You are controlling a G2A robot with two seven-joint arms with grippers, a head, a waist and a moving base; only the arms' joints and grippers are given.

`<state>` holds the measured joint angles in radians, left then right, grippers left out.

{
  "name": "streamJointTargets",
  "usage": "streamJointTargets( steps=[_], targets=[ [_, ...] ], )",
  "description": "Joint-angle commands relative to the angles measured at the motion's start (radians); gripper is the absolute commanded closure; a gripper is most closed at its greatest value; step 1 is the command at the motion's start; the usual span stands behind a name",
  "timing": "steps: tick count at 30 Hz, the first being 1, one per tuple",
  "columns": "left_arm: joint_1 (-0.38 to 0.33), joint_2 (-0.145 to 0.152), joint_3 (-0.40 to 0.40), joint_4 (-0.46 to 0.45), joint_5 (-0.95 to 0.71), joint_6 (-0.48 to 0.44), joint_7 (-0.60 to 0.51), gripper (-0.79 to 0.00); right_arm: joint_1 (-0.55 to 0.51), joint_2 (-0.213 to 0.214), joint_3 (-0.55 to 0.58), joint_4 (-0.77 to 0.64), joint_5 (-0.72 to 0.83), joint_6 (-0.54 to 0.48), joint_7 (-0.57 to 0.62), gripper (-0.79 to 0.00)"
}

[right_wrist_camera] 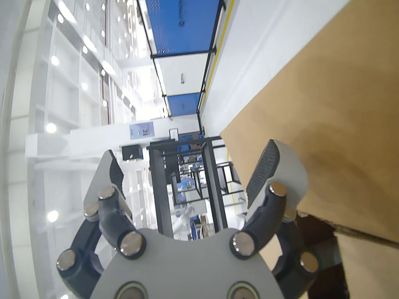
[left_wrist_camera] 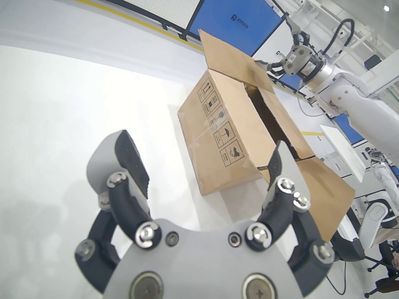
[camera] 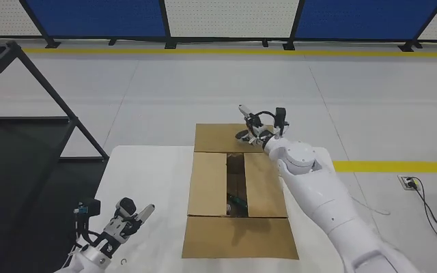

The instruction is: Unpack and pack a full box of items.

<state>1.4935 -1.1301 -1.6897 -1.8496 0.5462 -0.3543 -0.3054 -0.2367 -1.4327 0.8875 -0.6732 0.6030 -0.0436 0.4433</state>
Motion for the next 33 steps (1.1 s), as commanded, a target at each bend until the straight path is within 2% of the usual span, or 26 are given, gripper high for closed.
streamJointTargets(
  steps=[1, 6, 11, 19, 21, 26, 33],
  targets=[
    [-0.004, 0.001, -0.004, 0.003, -0.001, 0.002, 0.001, -0.785, -0.039, 0.023, 0.029, -0.073, -0.024, -0.005, 0.086, -0.785],
    [-0.012, 0.003, -0.016, 0.009, 0.000, 0.011, 0.002, -0.785, -0.153, 0.086, 0.112, -0.285, -0.116, 0.061, 0.257, -0.785],
    [-0.011, 0.005, -0.030, 0.014, 0.005, 0.017, -0.001, -0.785, -0.255, 0.133, 0.183, -0.476, -0.221, 0.192, 0.322, -0.785],
    [-0.011, 0.005, -0.030, 0.014, 0.005, 0.017, -0.001, -0.785, -0.255, 0.133, 0.183, -0.476, -0.221, 0.192, 0.322, -0.785],
    [-0.011, 0.005, -0.030, 0.014, 0.005, 0.017, -0.001, -0.785, -0.278, 0.133, 0.185, -0.490, -0.204, 0.162, 0.333, -0.785],
    [-0.007, 0.003, -0.012, 0.009, -0.010, 0.023, 0.004, -0.785, -0.276, 0.140, 0.140, -0.505, -0.319, 0.180, 0.422, -0.785],
    [-0.007, 0.004, 0.000, 0.005, -0.014, 0.019, -0.005, -0.785, -0.241, 0.131, 0.058, -0.475, -0.450, 0.239, 0.444, -0.785]
  ],
)
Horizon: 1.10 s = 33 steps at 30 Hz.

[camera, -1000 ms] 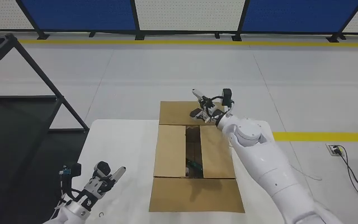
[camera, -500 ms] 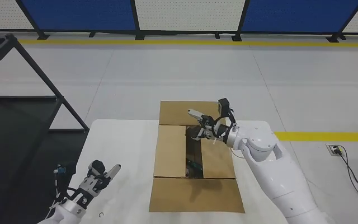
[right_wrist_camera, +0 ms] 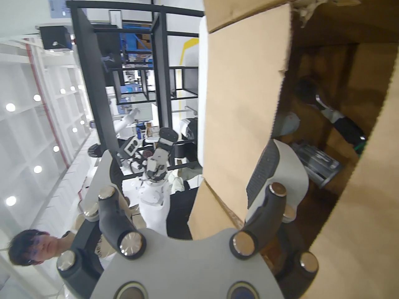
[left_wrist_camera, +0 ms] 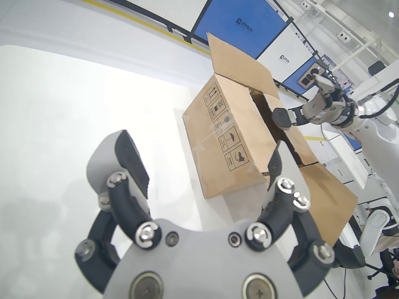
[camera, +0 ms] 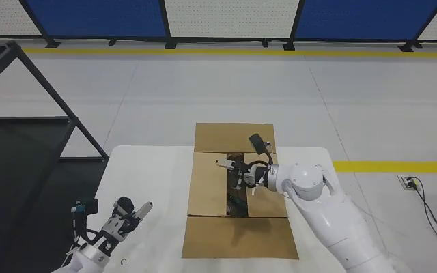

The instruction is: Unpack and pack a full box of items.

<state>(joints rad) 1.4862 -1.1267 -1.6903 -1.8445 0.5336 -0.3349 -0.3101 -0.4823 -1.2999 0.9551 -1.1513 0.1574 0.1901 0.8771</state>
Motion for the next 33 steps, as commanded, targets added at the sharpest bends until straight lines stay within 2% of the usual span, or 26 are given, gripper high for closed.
streamJointTargets(
  steps=[1, 9, 15, 23, 28, 33],
  targets=[
    [0.000, 0.000, 0.001, 0.000, -0.001, 0.000, 0.000, -0.785, 0.010, -0.004, -0.020, 0.009, -0.013, 0.008, 0.022, -0.785],
    [0.001, 0.001, 0.003, 0.001, -0.008, 0.004, -0.001, -0.785, 0.043, -0.027, -0.062, 0.060, 0.005, -0.008, 0.018, -0.785],
    [0.007, 0.002, -0.002, 0.005, -0.015, 0.005, 0.004, -0.785, 0.046, -0.033, -0.026, 0.078, 0.102, -0.088, 0.030, -0.785],
    [0.014, 0.002, 0.001, 0.011, -0.023, -0.001, 0.006, -0.785, 0.050, -0.037, -0.001, 0.067, 0.171, -0.122, 0.063, -0.785],
    [0.010, 0.002, 0.000, 0.022, -0.029, 0.002, 0.007, -0.785, 0.059, -0.054, -0.009, 0.044, 0.232, -0.160, 0.021, -0.785],
    [0.016, 0.003, -0.014, 0.029, -0.039, 0.018, 0.018, -0.785, 0.096, -0.091, -0.077, 0.046, 0.263, -0.165, -0.056, -0.785]
  ],
)
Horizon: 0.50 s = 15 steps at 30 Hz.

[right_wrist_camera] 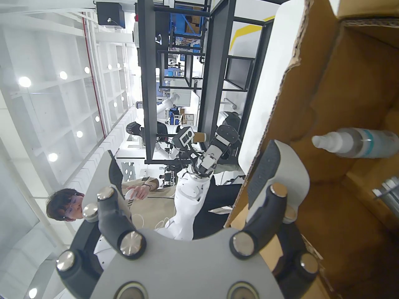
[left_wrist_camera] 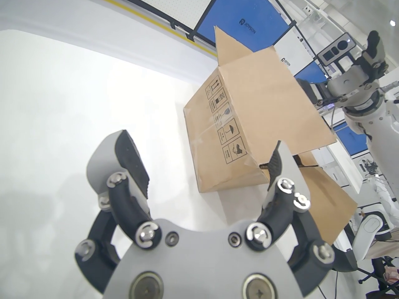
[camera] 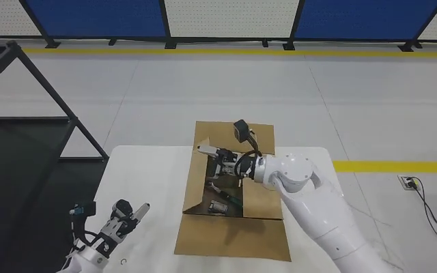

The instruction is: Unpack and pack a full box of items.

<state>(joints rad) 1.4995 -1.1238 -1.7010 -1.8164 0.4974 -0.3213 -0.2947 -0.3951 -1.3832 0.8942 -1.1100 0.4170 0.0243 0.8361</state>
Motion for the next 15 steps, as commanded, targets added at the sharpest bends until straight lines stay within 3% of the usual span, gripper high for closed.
streamJointTargets(
  steps=[1, 7, 15],
  targets=[
    [0.005, 0.000, -0.008, 0.002, -0.005, 0.010, 0.008, -0.785, 0.020, -0.017, -0.035, 0.011, 0.006, -0.004, -0.030, -0.785],
    [0.025, 0.000, -0.040, 0.009, -0.028, 0.040, 0.030, -0.785, 0.099, -0.090, -0.161, 0.079, 0.002, -0.010, -0.152, -0.785],
    [0.047, -0.002, -0.071, -0.009, -0.053, 0.059, 0.067, -0.785, 0.199, -0.215, -0.329, 0.250, 0.018, -0.016, -0.207, -0.785]
  ],
)
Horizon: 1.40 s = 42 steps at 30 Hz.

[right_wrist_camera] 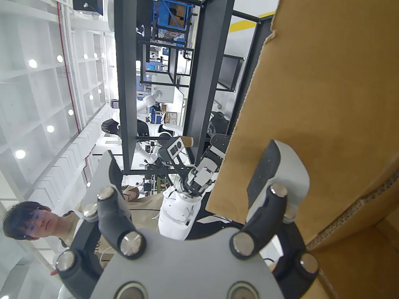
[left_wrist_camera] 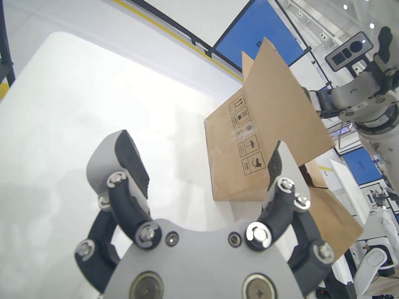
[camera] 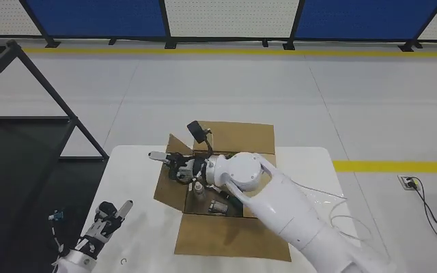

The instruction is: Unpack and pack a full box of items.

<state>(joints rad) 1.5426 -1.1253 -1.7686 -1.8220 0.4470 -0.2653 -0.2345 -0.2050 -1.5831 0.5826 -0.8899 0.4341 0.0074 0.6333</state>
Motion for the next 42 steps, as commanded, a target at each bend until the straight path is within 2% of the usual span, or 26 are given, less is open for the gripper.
streamJointTargets(
  steps=[1, 5, 10, 17, 23, 28, 33, 38, 42],
  targets=[
    [0.007, -0.001, -0.008, -0.006, -0.007, 0.009, 0.012, -0.785, 0.018, -0.032, -0.036, 0.060, -0.002, 0.005, -0.011, -0.785],
    [0.009, -0.002, -0.014, -0.012, -0.007, 0.037, 0.019, -0.785, 0.042, -0.092, -0.084, 0.171, -0.005, 0.002, -0.042, -0.785],
    [-0.012, -0.002, 0.011, -0.015, 0.036, 0.057, -0.001, -0.785, 0.062, -0.141, -0.097, 0.287, 0.005, -0.028, -0.031, -0.785],
    [-0.116, -0.003, 0.116, 0.045, 0.152, 0.105, -0.055, -0.785, 0.074, -0.176, -0.078, 0.392, 0.015, -0.076, -0.013, -0.785],
    [-0.210, -0.009, 0.203, 0.140, 0.242, 0.165, -0.070, -0.785, 0.075, -0.188, -0.053, 0.434, 0.013, -0.111, -0.001, -0.785],
    [-0.250, -0.012, 0.240, 0.197, 0.288, 0.180, -0.075, -0.785, 0.070, -0.188, -0.027, 0.435, 0.008, -0.158, 0.012, -0.785],
    [-0.264, -0.015, 0.263, 0.216, 0.297, 0.179, -0.079, -0.785, 0.066, -0.169, 0.015, 0.411, -0.008, -0.238, 0.024, -0.785],
    [-0.259, -0.017, 0.278, 0.215, 0.306, 0.172, -0.088, -0.785, 0.051, -0.127, 0.081, 0.361, -0.036, -0.307, 0.002, -0.785],
    [-0.248, -0.017, 0.288, 0.207, 0.317, 0.164, -0.094, -0.785, 0.017, -0.080, 0.149, 0.296, -0.070, -0.324, -0.016, -0.785]
  ],
)
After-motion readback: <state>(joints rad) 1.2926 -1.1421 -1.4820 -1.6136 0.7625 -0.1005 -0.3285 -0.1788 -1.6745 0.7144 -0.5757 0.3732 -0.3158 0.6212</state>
